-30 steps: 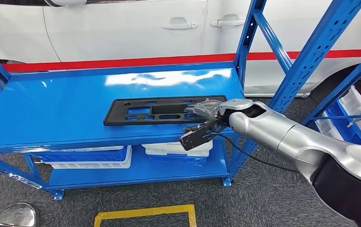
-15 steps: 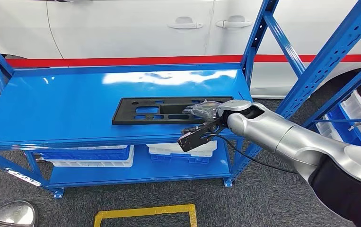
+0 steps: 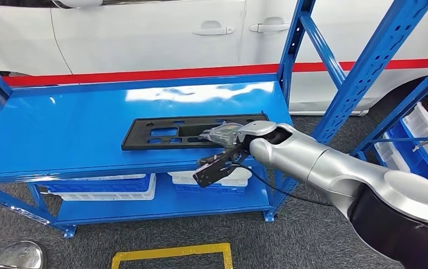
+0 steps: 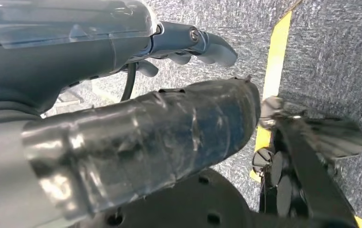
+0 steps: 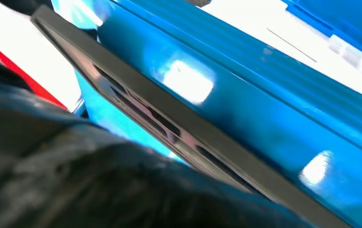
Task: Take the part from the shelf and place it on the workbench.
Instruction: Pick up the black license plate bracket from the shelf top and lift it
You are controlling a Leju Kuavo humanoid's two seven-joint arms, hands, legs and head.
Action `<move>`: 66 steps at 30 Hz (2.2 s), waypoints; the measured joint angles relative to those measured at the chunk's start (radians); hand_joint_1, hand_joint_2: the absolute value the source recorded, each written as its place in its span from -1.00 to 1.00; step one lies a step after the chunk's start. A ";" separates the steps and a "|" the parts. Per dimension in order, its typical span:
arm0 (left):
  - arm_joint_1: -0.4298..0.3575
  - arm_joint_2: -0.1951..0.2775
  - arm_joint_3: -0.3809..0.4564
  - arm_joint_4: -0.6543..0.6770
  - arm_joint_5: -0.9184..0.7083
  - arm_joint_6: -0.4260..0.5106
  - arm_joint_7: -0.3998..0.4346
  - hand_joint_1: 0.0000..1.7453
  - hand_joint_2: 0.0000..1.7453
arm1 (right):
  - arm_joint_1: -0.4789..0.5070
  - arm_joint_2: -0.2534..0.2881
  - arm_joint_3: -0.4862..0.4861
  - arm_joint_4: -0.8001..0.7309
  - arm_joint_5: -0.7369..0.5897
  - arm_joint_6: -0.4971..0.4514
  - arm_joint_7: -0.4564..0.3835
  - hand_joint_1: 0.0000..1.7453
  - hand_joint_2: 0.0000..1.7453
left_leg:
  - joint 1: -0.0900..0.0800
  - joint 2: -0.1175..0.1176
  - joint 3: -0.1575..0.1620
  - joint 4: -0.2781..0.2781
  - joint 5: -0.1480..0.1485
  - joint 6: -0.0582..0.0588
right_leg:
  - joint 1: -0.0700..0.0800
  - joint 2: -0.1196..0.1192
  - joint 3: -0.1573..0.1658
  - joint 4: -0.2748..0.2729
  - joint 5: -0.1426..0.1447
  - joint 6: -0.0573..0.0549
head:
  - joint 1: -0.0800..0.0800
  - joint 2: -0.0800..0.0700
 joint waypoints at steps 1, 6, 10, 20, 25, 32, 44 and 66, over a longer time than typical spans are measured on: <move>0.000 0.000 0.000 0.000 0.000 0.000 0.002 -1.00 -1.00 | 0.000 0.004 0.002 0.004 0.001 0.000 0.000 -1.00 -1.00 | -0.001 -0.001 0.024 -0.050 0.017 0.003 | 0.002 0.000 -0.003 0.007 -0.004 0.004 | 0.001 0.000; 0.000 0.000 0.001 0.000 -0.001 0.000 0.002 -1.00 -1.00 | -0.001 0.009 0.010 0.017 0.002 -0.002 -0.007 -1.00 -1.00 | -0.001 -0.002 0.042 -0.097 0.027 0.026 | 0.004 -0.001 -0.011 0.022 -0.015 0.026 | 0.002 0.000; 0.000 0.001 0.001 0.000 -0.002 -0.002 -0.004 -1.00 -1.00 | -0.001 0.007 0.012 0.027 0.002 -0.001 -0.009 -1.00 -1.00 | 0.001 0.000 0.043 -0.103 0.032 0.042 | -0.003 -0.001 -0.096 0.211 -0.117 0.044 | 0.002 0.000; 0.000 -0.002 0.001 0.000 -0.007 -0.009 -0.012 -1.00 -1.00 | -0.008 0.004 0.021 0.034 0.002 0.004 -0.015 -1.00 -1.00 | -0.002 -0.001 0.044 -0.105 0.031 0.018 | 0.007 0.000 -0.003 0.002 -0.003 0.016 | 0.002 0.000; 0.002 0.000 0.001 0.000 -0.010 -0.008 -0.010 -1.00 -1.00 | -0.012 0.005 0.025 0.036 0.004 0.000 -0.015 -1.00 -1.00 | -0.001 0.000 -0.033 0.072 -0.073 0.002 | 0.000 -0.002 0.005 -0.015 0.008 -0.008 | 0.000 0.000; 0.001 0.000 0.001 0.000 -0.012 -0.008 -0.010 -1.00 -1.00 | -0.004 0.008 0.033 0.036 0.008 -0.003 -0.015 -1.00 -1.00 | 0.000 0.000 0.035 -0.069 0.018 0.002 | 0.003 -0.001 -0.001 0.010 -0.007 0.005 | 0.000 0.000; 0.001 0.000 0.001 0.000 -0.013 -0.007 -0.012 -1.00 -1.00 | -0.003 0.008 0.034 0.037 0.011 -0.007 -0.015 -1.00 -1.00 | 0.001 -0.001 0.050 -0.103 0.025 0.038 | 0.000 -0.001 -0.050 0.108 -0.058 0.038 | 0.002 0.000; 0.002 -0.001 0.002 0.000 -0.016 0.001 -0.014 -1.00 -1.00 | 0.005 0.006 0.034 0.042 0.018 -0.013 -0.015 -1.00 -1.00 | 0.000 -0.002 0.036 -0.077 0.020 0.005 | 0.001 0.001 -0.005 0.010 -0.007 0.010 | 0.001 0.000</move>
